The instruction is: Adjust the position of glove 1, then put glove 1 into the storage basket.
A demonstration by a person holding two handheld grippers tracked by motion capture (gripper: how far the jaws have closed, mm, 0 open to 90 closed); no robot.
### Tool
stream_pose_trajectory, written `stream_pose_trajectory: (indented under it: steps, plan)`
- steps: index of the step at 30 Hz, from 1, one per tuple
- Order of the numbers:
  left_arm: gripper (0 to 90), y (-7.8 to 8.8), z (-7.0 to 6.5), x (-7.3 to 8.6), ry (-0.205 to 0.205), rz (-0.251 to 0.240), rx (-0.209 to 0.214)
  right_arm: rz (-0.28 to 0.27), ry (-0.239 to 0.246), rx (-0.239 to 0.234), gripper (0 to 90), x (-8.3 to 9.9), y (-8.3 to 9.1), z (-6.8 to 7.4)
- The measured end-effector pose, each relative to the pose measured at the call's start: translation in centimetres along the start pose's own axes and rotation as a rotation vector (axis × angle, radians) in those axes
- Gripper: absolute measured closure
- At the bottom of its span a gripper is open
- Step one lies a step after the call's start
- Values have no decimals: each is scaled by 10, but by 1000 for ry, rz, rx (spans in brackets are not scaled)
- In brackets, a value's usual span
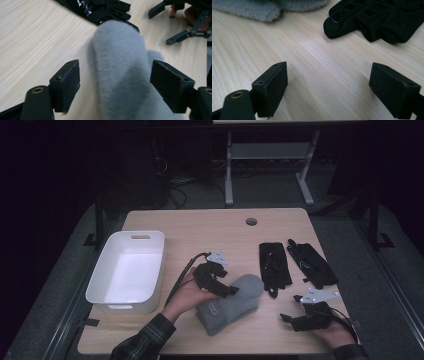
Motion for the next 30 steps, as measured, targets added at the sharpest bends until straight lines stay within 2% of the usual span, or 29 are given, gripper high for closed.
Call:
stream_pose_trajectory:
  steps: [2, 5, 7, 13, 15, 17, 18, 22, 24, 25, 30]
  plan:
    - [191, -5, 5, 1, 15, 13, 18, 0, 2, 0, 152, 0, 0, 0]
    - [179, -11, 5, 2, 11, 29, 30, 0, 1, 1, 151, 0, 0, 0]
    - [179, -12, 3, 3, 10, 23, 34, 0, -1, 1, 152, 0, 0, 0]
    - [179, -17, 4, 5, 13, 39, 23, -1, -4, 1, 151, 0, 0, 0]
    - [179, -21, 5, 6, 5, 63, -1, 0, 0, 2, 151, 0, 0, 0]
    - [179, -27, 6, 9, -3, 92, -3, 0, -3, 1, 151, 0, 0, 0]
    - [176, -30, 6, 10, 12, 83, 4, 0, -2, 1, 151, 0, 0, 0]
    - [171, -34, 9, 14, 25, 90, 20, 0, -2, 1, 151, 0, 0, 0]
    - [171, -36, 10, 15, 11, 108, 21, 0, 2, 1, 151, 0, 0, 0]
    - [171, -39, 10, 16, 22, 102, 26, 0, -3, 0, 151, 0, 0, 0]
    - [165, -43, 12, 18, 17, 112, 41, 0, -5, -1, 151, -1, 0, 0]
Point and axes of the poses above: each handheld gripper's, and its own axes: y roughly backward along the jaws, x roughly out of its underside, z roughly to its left, the point moved 1 cm from there along -y, roughly forward along the jaws, and after that the axes turned 12 degrees about z, right-handed, at the moved point
